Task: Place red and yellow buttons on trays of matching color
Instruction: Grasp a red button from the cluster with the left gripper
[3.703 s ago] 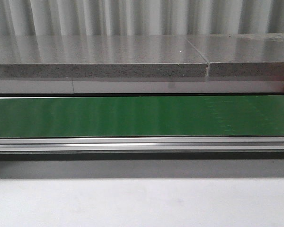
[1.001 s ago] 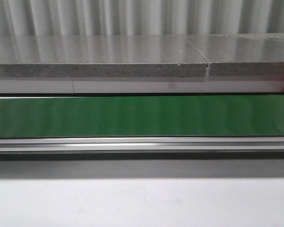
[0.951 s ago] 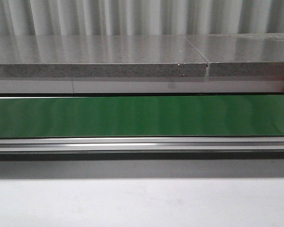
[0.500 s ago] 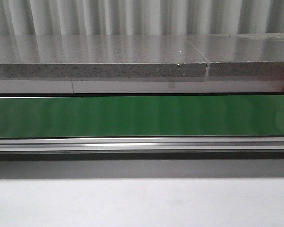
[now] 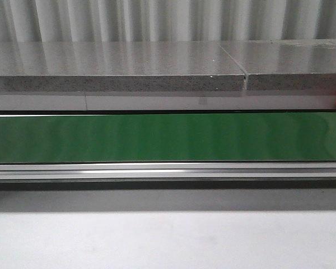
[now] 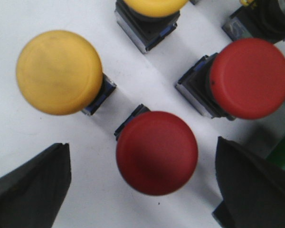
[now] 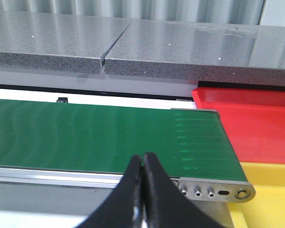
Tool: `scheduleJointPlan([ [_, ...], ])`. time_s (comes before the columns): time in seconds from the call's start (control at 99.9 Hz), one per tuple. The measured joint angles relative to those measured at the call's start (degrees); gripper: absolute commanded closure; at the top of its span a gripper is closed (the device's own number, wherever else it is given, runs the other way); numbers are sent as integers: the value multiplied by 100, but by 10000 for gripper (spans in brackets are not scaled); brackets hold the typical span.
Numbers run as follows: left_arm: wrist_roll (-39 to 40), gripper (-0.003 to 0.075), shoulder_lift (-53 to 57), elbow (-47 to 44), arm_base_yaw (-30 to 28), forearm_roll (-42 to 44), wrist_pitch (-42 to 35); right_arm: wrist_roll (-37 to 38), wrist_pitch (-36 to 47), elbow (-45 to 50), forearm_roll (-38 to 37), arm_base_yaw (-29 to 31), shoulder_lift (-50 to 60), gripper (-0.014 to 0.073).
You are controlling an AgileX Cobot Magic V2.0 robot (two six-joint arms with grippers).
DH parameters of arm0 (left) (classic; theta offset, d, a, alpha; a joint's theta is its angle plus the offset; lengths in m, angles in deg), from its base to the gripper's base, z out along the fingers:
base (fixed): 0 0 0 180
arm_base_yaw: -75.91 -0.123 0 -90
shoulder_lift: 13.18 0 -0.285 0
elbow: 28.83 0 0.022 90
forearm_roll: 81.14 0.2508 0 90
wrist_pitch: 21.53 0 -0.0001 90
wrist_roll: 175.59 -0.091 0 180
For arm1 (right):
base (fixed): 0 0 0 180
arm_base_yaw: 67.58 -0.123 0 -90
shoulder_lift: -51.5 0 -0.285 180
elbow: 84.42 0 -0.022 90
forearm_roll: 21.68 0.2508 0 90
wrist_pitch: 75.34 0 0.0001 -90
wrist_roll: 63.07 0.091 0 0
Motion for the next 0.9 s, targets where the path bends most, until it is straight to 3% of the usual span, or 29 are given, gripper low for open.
scheduleJointPlan([
  [0.11,0,146,-70,64,0,10,-101,0,0,0,0,0,0,662],
  [0.18,0,211,-70,74,0,12,-127,0,0,0,0,0,0,662],
  [0.53,0,737,-70,74,0,22,-94,0,0,0,0,0,0,662],
  [0.901,-160,741,1119,97,229,30,305,0,0,0,0,0,0,662],
])
